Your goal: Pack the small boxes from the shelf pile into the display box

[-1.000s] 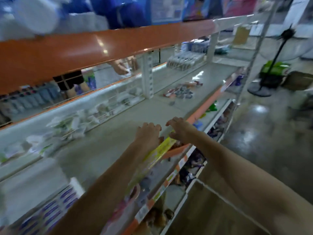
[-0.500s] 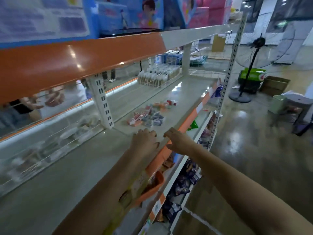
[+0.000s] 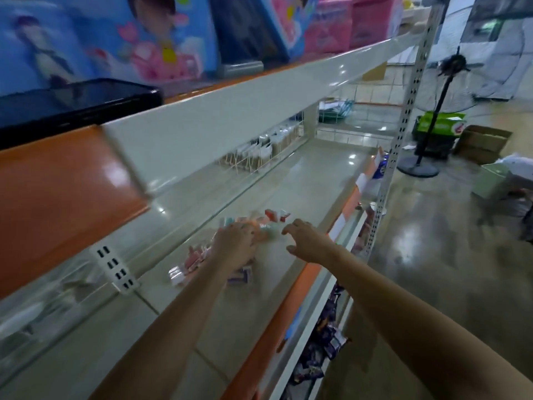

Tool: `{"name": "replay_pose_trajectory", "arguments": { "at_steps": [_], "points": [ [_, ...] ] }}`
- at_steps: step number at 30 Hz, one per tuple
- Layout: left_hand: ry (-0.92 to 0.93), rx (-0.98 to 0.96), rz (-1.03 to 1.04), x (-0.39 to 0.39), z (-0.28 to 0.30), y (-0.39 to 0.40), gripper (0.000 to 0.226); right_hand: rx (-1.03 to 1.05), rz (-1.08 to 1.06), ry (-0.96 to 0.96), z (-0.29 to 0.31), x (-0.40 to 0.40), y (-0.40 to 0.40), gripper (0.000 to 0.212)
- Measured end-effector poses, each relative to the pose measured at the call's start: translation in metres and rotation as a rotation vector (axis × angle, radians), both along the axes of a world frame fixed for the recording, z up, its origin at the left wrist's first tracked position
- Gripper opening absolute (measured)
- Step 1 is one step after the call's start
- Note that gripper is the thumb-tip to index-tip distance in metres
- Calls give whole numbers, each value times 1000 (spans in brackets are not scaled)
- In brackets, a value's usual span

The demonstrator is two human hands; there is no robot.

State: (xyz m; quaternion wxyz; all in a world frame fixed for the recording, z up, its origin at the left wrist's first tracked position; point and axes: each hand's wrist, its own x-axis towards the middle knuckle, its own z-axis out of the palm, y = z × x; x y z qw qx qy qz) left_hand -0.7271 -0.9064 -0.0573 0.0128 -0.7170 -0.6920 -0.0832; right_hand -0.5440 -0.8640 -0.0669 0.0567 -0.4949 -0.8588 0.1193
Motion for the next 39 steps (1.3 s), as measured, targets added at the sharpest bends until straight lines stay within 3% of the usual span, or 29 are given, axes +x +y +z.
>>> {"name": "replay_pose_trajectory", "arguments": {
  "at_steps": [5, 9, 18, 22, 27, 32, 39],
  "points": [
    [64, -96, 188, -16, -8, 47, 43, -12, 93, 41, 0, -9, 69, 44],
    [19, -89, 270, -21, -17, 70, 40, -43, 177, 137, 2, -23, 112, 41],
    [60, -18, 396, -23, -27, 85, 28, -177, 345, 115, -2, -45, 157, 28],
    [58, 44, 408, -23, -29, 79, 30, -287, 318, 289, -3, -42, 165, 24],
    [-116, 201, 431, -23, -25, 55, 24, -436, 354, 523, 4, -39, 170, 25],
    [-400, 273, 530, -20, -15, 15, 16, -728, 479, 758, 16, -42, 144, 35],
    [-807, 391, 698, -25, -18, -67, 15, -915, 617, 778, 19, -74, 69, 29]
  ]
}}
